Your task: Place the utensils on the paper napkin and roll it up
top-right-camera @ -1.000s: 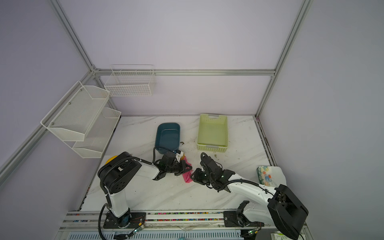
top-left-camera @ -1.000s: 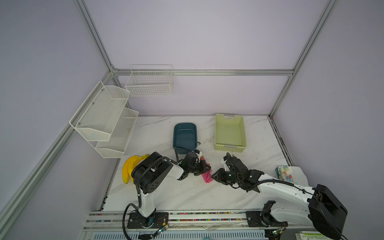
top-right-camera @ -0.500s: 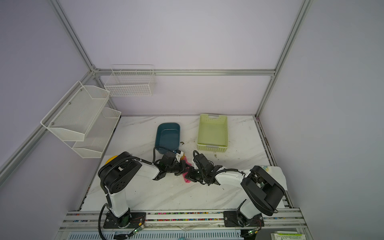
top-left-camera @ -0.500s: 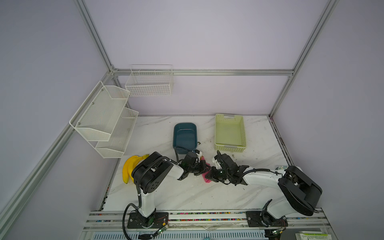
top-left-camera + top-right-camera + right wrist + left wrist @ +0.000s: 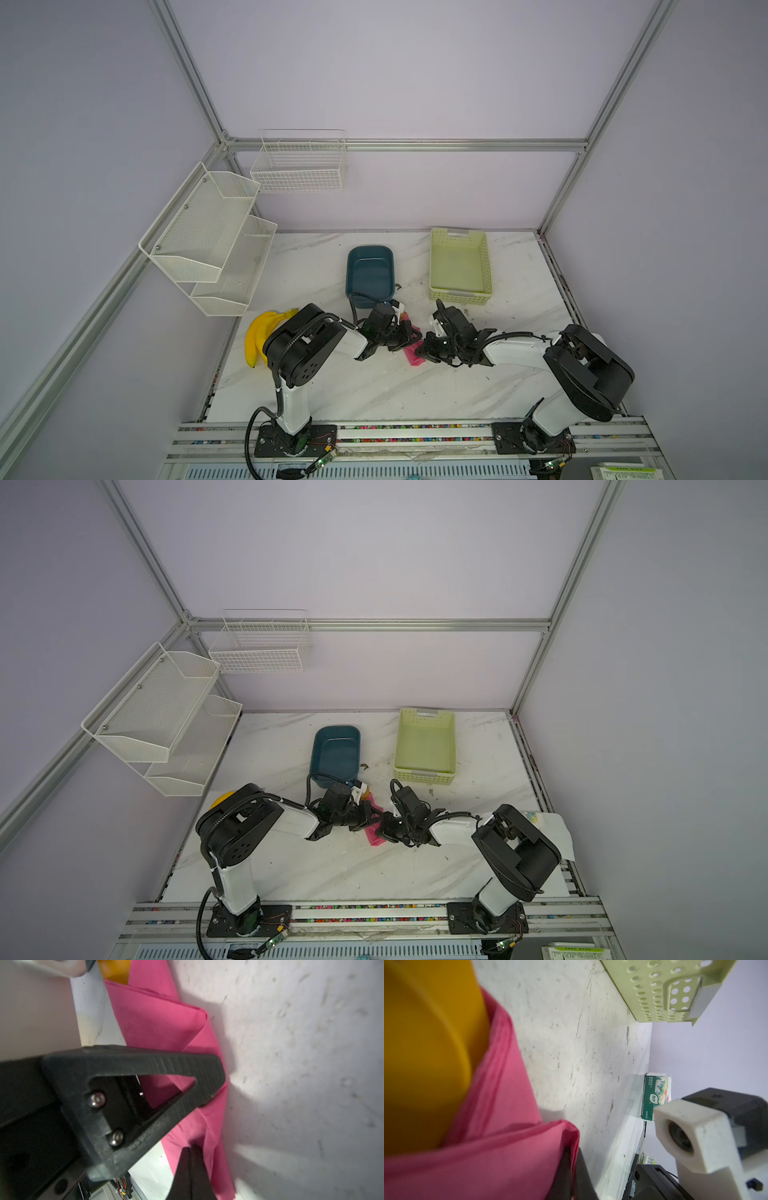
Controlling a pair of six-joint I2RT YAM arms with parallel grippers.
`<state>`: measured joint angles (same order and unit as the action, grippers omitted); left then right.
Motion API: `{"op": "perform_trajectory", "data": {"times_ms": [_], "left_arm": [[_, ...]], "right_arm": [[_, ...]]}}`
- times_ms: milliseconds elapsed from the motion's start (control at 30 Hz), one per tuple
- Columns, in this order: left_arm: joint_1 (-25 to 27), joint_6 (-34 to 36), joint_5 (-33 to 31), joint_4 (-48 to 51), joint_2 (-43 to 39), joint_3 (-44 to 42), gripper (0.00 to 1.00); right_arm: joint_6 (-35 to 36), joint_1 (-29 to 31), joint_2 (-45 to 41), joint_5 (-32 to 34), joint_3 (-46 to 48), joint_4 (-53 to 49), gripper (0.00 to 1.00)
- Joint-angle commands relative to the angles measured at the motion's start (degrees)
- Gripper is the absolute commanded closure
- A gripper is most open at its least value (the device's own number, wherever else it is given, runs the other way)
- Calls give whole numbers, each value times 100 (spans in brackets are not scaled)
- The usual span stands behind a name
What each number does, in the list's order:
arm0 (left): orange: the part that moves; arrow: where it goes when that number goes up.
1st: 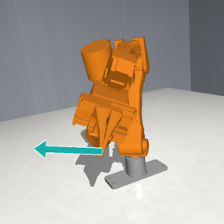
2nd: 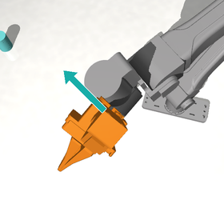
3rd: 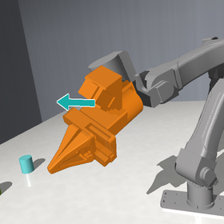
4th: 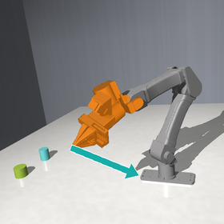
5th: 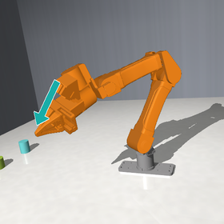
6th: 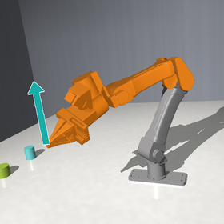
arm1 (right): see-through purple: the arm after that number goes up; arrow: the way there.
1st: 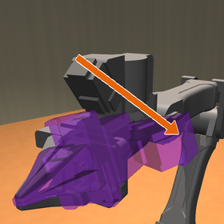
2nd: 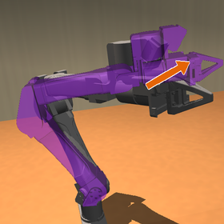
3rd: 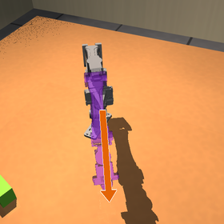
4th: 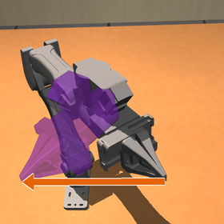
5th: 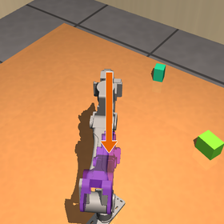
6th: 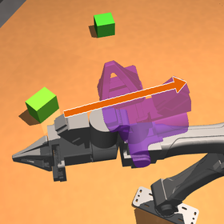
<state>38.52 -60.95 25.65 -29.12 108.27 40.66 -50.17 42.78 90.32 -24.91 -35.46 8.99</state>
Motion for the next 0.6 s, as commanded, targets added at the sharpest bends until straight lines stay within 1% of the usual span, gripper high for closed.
{"op": "perform_trajectory", "data": {"times_ms": [0,67,133,200,267,300,367,433,567], "left_arm": [[-52,148,-501,1372,192,-110,93],[-47,297,-423,1550,92,47,90],[-47,489,-456,1872,-147,238,85],[-47,698,-533,2284,-468,510,72],[-46,910,-636,2788,-760,832,64],[-53,1020,-636,3015,-896,1009,61],[-81,1217,-693,3536,-1171,1341,58],[-99,1385,-912,4083,-1493,1587,56],[-141,1546,-1358,4888,-2157,1719,54]], "right_arm": [[145,-16,-14,110,244,-310,98],[163,-16,-8,113,310,-302,99],[142,-16,-4,92,406,-244,100],[52,-16,-10,89,524,-135,100],[-55,-16,-44,62,646,9,100],[-147,-16,-79,63,721,101,100],[-390,-7,-143,44,892,374,100],[-672,14,-218,45,1061,620,100],[-1246,132,-450,204,1345,1024,100]]}}
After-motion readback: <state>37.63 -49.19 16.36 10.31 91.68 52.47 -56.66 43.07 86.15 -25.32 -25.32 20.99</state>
